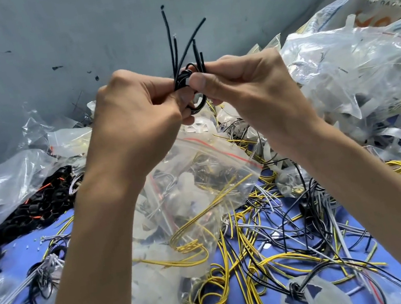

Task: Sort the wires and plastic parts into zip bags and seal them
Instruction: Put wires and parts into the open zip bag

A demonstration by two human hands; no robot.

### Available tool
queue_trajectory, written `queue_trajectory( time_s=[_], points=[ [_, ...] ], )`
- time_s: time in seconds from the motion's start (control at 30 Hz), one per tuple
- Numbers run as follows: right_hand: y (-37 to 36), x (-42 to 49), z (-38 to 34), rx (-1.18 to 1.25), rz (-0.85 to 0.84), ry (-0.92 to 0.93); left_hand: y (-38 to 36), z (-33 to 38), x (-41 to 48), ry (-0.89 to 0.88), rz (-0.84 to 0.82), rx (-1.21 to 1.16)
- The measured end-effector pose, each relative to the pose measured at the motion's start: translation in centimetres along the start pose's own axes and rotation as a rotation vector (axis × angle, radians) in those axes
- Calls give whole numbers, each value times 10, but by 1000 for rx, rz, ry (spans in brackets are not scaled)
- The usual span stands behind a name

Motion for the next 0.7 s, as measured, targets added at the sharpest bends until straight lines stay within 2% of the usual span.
queue_trajectory(
  time_s=[0.33, 0.53, 0.7],
  points=[
    [-7, -3, -1, -32, -67, 29, 6, 3, -1, -49, -45, 242],
    [-5, -1, 0, -114, -44, 12, 3, -1, 0, -78, -75, 307],
    [-8, -4, -2, -155, -96, 21, 9, -3, 2, -114, -119, 371]
  ],
)
Point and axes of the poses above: each hand's wrist, its own x-axis towards the middle knuckle, its own y-axis out of the back of the hand, z = x × y, the point moved 2 cm from there along x, towards the middle knuckle, and after that the axes turned 3 degrees about -y, right-handed, at the moved point
